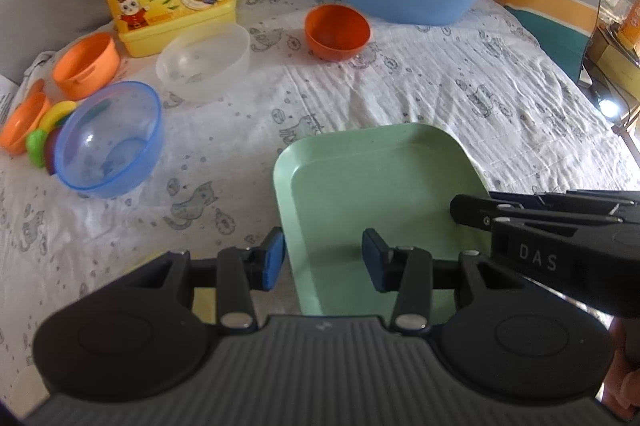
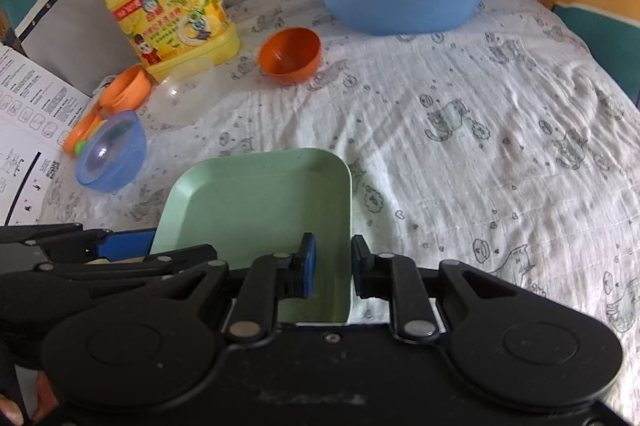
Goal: Organize plates and bowls
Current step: 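Carry the green plate onto the white plate and open both grippers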
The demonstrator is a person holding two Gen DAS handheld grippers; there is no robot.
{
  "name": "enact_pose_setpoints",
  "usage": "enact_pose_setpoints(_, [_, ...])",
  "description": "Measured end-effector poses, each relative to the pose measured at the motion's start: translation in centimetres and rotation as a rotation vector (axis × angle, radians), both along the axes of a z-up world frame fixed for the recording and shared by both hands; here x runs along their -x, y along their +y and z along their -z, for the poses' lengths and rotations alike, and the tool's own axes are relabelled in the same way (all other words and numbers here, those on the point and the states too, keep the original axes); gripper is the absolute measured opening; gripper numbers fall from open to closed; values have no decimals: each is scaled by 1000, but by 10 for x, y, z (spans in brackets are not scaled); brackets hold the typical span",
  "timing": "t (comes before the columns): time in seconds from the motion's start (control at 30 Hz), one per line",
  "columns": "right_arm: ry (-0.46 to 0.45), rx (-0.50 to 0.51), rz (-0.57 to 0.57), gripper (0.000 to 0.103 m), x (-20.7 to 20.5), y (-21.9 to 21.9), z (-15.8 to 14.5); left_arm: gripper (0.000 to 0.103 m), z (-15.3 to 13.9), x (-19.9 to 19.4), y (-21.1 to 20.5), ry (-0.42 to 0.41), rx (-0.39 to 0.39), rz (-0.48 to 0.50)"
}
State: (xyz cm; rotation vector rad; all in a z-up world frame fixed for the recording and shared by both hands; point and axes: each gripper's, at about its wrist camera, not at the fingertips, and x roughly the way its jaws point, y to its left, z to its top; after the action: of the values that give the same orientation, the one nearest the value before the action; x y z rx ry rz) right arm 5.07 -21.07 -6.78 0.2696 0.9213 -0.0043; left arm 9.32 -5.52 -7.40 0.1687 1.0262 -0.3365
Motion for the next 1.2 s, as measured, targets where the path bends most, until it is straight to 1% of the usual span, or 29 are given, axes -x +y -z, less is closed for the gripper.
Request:
enact_pose_setpoints(0.33, [-50, 26, -53, 20, 13, 25, -42, 41, -35, 17, 29, -45, 39, -58])
enact_pose_setpoints(0.67, [-71, 43, -155, 21, 27, 76, -71, 41, -62, 43, 81, -79, 59, -146])
enact_pose_setpoints(0.8, [-60, 44, -210, 22, 32, 105, -76, 41, -67, 57, 111, -85, 65, -192])
enact_pose_setpoints(0.87, [-51, 48, -246, 22, 35, 125, -77, 44, -68, 64, 127, -87, 65, -220])
enact_pose_setpoints(0.97, [-34, 53, -300, 22, 39, 152, -75, 46, -69, 74, 152, -90, 60, -264])
enact_pose_setpoints(1.03, [-19, 52, -334, 27, 40, 169, -73, 46, -68, 81, 169, -90, 65, -289])
enact_pose_setpoints(1.2, [9, 57, -413, 27, 45, 208, -70, 46, -67, 97, 207, -92, 73, -341])
